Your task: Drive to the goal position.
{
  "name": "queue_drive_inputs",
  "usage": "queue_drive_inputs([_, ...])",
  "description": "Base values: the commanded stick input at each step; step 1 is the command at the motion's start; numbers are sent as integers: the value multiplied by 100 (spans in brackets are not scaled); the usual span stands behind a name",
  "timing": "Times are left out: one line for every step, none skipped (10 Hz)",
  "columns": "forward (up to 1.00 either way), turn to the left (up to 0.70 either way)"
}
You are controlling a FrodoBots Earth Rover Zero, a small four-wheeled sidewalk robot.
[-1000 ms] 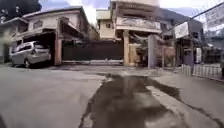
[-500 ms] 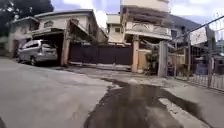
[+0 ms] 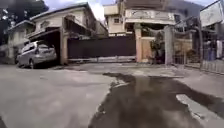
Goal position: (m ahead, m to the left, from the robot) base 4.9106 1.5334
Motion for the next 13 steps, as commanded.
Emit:
queue_drive_inputs([70, 0])
queue_drive_inputs([70, 0])
queue_drive_inputs([70, 0])
queue_drive_inputs([70, 0])
queue_drive_inputs([70, 0])
queue_drive_inputs([70, 0])
queue_drive_inputs([70, 0])
queue_drive_inputs([70, 0])
queue_drive_inputs([70, 0])
queue_drive_inputs([70, 0])
queue_drive_inputs([70, 0])
queue_drive_inputs([70, 25])
queue_drive_inputs([70, 27])
